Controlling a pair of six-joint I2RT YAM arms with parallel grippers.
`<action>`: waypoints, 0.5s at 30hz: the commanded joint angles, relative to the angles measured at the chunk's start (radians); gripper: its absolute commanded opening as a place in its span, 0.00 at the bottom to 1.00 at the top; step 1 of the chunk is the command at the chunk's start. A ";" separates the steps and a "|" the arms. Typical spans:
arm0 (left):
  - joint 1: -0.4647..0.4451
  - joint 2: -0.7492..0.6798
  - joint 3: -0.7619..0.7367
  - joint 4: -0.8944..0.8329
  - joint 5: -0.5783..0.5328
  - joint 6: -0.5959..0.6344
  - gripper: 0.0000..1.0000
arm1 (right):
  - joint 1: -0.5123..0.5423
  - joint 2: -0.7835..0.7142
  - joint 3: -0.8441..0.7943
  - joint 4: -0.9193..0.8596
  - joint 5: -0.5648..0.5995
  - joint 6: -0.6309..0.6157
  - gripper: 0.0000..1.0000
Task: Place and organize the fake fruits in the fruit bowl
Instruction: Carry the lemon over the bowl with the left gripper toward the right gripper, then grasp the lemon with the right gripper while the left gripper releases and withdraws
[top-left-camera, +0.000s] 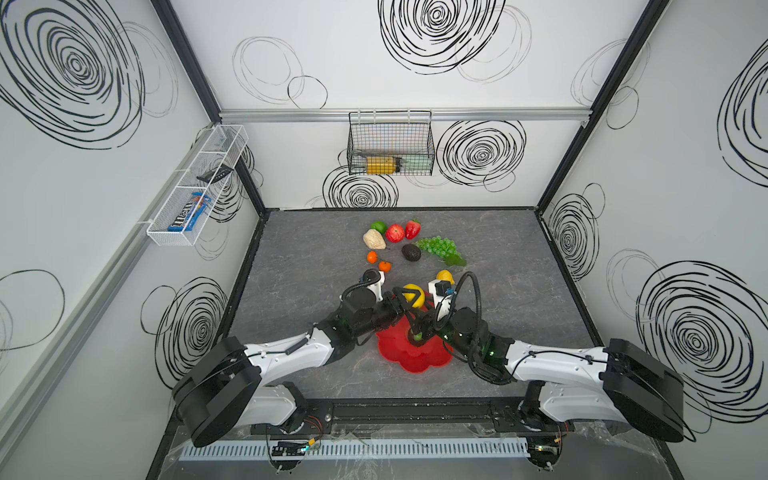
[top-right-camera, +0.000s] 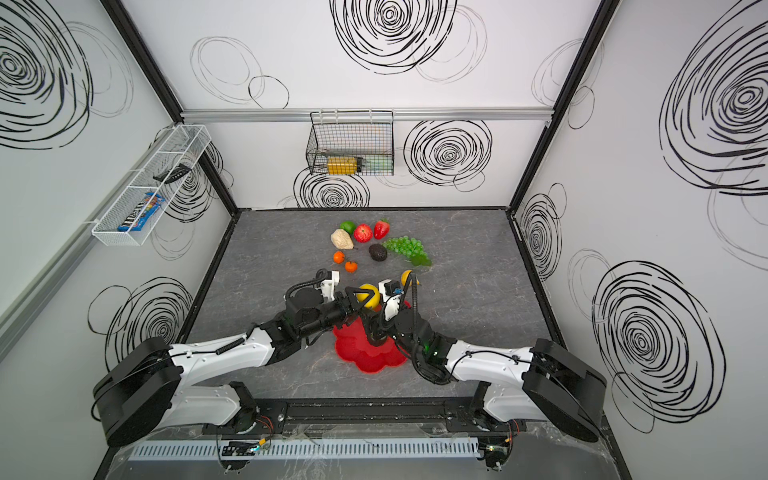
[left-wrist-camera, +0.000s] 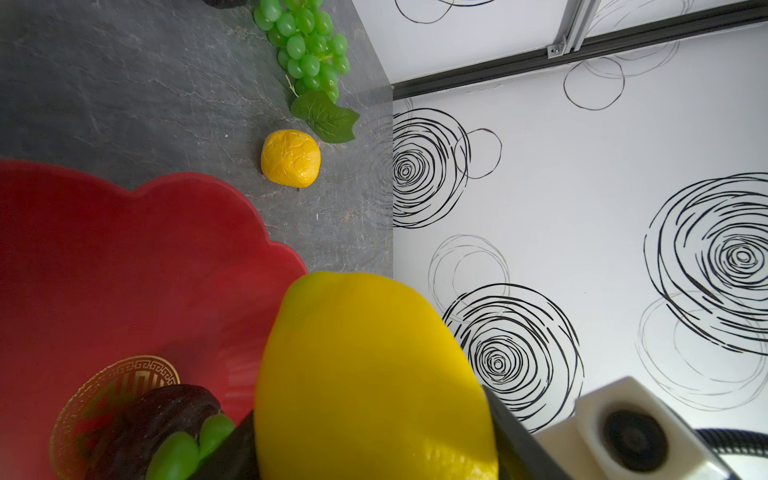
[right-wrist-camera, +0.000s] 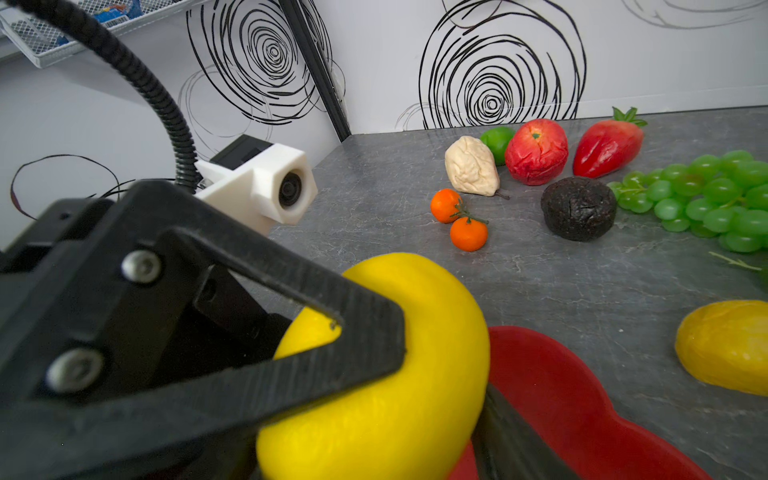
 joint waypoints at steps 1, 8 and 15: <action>-0.005 -0.012 -0.017 0.056 -0.015 -0.013 0.69 | 0.004 -0.015 0.023 0.040 0.049 0.000 0.65; 0.005 -0.007 -0.010 0.059 -0.009 0.009 0.78 | 0.010 -0.035 0.024 -0.004 0.052 -0.013 0.62; 0.053 -0.093 0.018 -0.074 -0.024 0.132 0.93 | 0.010 -0.109 0.039 -0.185 0.040 -0.002 0.61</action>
